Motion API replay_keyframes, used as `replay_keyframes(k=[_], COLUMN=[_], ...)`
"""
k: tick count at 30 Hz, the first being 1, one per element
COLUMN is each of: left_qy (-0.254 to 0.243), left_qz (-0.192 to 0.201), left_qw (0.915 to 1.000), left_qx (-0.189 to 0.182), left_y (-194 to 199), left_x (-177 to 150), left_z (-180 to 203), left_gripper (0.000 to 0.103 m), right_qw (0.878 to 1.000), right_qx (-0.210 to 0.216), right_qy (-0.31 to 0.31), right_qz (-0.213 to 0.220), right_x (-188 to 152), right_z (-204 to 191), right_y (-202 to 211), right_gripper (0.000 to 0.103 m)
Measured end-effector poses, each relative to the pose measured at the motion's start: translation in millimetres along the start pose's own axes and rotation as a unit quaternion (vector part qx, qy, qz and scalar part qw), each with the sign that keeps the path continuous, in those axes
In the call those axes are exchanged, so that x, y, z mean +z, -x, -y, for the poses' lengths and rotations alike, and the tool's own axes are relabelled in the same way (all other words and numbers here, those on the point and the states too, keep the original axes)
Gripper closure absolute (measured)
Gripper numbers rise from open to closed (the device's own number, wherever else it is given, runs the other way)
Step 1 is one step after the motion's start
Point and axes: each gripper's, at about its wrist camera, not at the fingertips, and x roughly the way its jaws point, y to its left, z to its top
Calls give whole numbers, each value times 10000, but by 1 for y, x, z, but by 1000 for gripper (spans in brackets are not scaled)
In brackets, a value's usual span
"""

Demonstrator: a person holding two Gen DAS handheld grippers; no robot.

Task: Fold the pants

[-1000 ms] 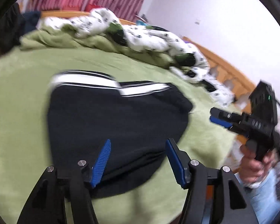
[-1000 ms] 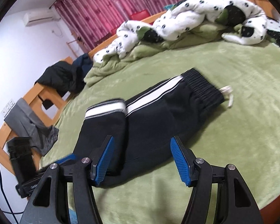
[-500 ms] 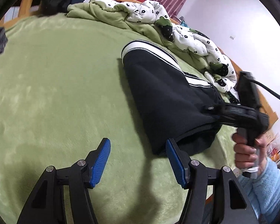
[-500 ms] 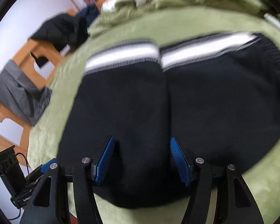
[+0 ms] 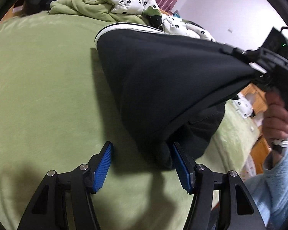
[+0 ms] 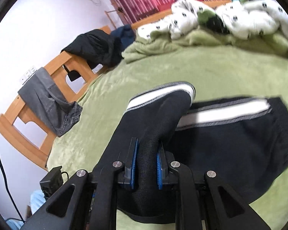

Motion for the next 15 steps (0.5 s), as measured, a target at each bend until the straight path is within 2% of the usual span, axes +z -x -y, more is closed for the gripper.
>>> replay_keyframes(k=[3, 7, 8, 9, 12, 15], left_qy=[-44, -263, -251, -225, -195, -525], left_qz=[65, 165, 164, 154, -13, -184], left_qw=[9998, 9954, 9950, 9953, 9990, 9984], left_qx=[175, 909, 948, 930, 410, 109], left_y=[-10, -25, -26, -26, -26, -25], left_x=[3, 8, 10, 12, 16, 12], left_z=[14, 40, 43, 45, 51, 67], left_gripper=[44, 44, 44, 44, 41, 42], right_qw=[9999, 9991, 9987, 9981, 9950, 9890], right_qx=[-82, -220, -272, -353, -593, -1077], right_qy=[5, -37, -44, -51, -127, -266], right_qz=[134, 353, 436, 512, 787, 979], right_x=[4, 13, 14, 16, 21, 19], right_z=[17, 47, 55, 62, 87, 126], right_y=[17, 40, 47, 53, 73, 90], right_gripper=[87, 87, 87, 87, 87, 87])
